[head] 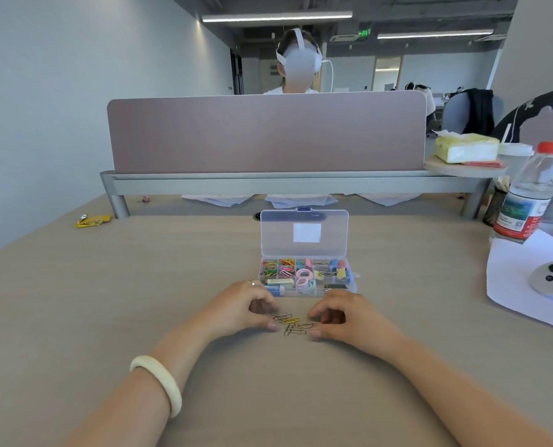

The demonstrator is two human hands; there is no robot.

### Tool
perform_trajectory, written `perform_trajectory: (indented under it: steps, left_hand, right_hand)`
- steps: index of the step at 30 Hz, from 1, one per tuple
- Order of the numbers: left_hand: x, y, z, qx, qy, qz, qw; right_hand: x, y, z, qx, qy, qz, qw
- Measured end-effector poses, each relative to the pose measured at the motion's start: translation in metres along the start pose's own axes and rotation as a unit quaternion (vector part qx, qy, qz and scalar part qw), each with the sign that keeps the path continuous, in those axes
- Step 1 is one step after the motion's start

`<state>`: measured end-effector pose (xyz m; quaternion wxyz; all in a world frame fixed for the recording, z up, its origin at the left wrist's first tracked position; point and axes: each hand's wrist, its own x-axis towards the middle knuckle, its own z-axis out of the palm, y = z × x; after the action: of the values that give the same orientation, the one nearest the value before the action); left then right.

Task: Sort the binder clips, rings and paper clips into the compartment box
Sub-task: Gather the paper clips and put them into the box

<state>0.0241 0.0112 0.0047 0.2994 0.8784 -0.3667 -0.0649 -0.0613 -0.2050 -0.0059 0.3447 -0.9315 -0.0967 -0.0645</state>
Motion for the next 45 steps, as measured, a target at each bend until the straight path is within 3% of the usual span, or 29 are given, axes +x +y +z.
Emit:
perform_trajectory:
  steps: [6, 17, 24, 31, 45]
  left_hand:
    - [-0.004, -0.007, 0.004, 0.002, 0.026, 0.002, 1.000]
    - [-0.008, -0.003, 0.016, 0.002, 0.060, 0.028, 0.998]
    - [-0.010, 0.005, 0.020, 0.017, 0.038, 0.026, 0.999]
    - [-0.011, 0.006, 0.020, 0.030, 0.014, 0.022, 0.999]
    - [-0.020, 0.003, 0.014, 0.021, 0.049, 0.019, 0.998]
  right_hand:
    - [0.012, -0.009, 0.020, -0.062, 0.006, -0.029, 0.998]
    - [0.012, -0.014, 0.026, -0.032, 0.036, -0.031, 0.998]
    - [0.015, -0.022, 0.018, -0.119, -0.046, -0.011, 0.992]
    - [0.011, -0.025, 0.019, -0.163, -0.065, -0.012, 0.984]
    - [0.002, -0.018, 0.013, -0.074, 0.021, 0.002, 0.997]
